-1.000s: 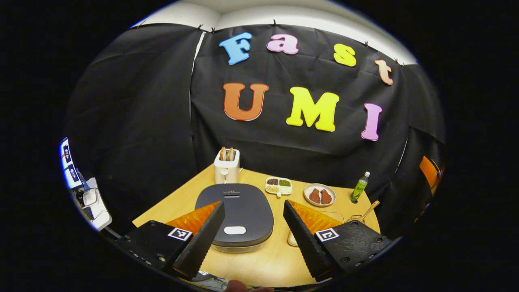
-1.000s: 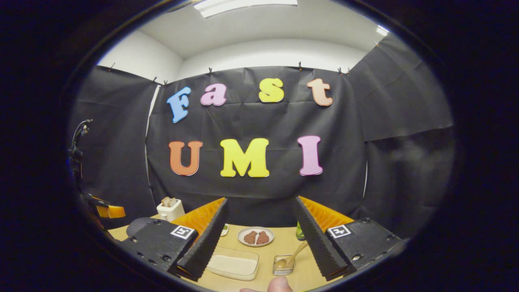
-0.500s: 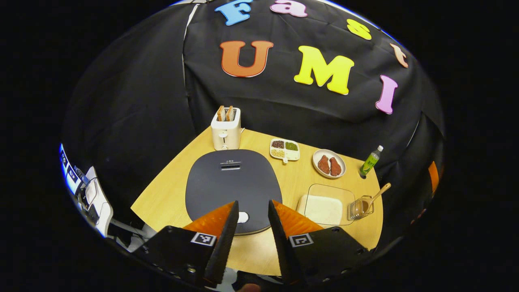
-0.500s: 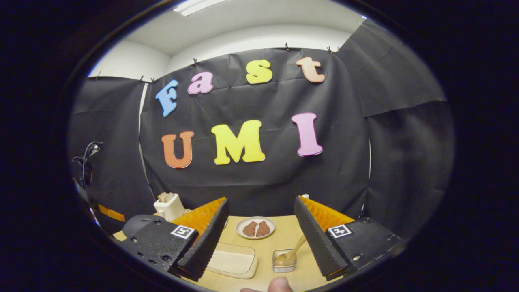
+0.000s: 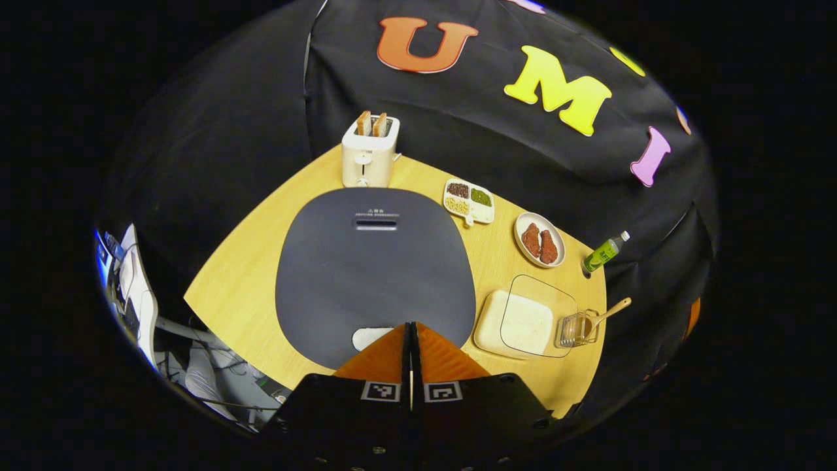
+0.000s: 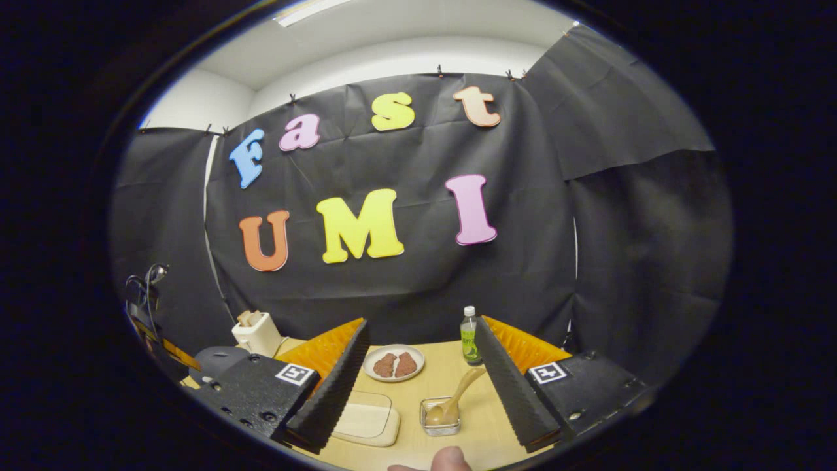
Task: Close the left gripper, press the button to open the rice cooker; take a wooden spoon from the chopstick holder with the right hand, scoop a spoonful of rice and pour it into the rice cooker, then put the wooden spoon back into the chopstick holder.
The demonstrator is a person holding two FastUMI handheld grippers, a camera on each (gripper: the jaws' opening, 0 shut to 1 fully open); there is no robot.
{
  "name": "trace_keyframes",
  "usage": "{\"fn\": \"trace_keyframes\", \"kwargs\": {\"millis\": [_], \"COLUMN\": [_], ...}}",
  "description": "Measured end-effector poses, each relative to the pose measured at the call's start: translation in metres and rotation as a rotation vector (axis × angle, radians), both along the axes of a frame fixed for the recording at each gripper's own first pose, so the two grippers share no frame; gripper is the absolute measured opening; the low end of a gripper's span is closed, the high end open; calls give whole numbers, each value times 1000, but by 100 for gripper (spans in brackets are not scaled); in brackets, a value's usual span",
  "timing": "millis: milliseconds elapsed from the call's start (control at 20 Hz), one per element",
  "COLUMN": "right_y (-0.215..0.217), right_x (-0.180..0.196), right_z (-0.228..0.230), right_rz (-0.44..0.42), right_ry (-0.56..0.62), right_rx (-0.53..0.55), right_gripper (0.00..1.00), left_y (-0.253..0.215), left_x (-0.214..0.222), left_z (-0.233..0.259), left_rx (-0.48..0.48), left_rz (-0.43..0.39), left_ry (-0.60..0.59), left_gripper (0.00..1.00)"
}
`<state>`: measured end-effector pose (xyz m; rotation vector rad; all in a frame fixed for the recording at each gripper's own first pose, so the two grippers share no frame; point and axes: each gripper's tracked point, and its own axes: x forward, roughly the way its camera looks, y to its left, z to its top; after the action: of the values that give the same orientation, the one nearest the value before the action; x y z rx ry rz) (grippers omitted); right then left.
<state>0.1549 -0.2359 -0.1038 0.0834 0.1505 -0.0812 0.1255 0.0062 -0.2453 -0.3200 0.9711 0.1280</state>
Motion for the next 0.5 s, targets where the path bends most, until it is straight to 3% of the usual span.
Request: {"fn": "trace_keyframes", "kwargs": {"millis": [50,100,150,500], "right_y": [-1,-2,-3,-12], "right_x": [-1,-2,-3,-12], "right_z": [0,-1,-1,-8], "right_rz": [-4,-7,-7,-37], "right_ry": [1,5,5,14], "right_rx": [-3,-11,-19,-29], "right_gripper": [100,100,100,100], "left_y": [3,5,6,13], "left_x": [1,0,2,8], "left_z": [-9,-10,-13,-29], "left_rx": [1,2,1,-2], "left_rz": [-10,-15,-14,7], "left_ry": [16,22,25,61], "left_gripper": [0,7,0,0]}}
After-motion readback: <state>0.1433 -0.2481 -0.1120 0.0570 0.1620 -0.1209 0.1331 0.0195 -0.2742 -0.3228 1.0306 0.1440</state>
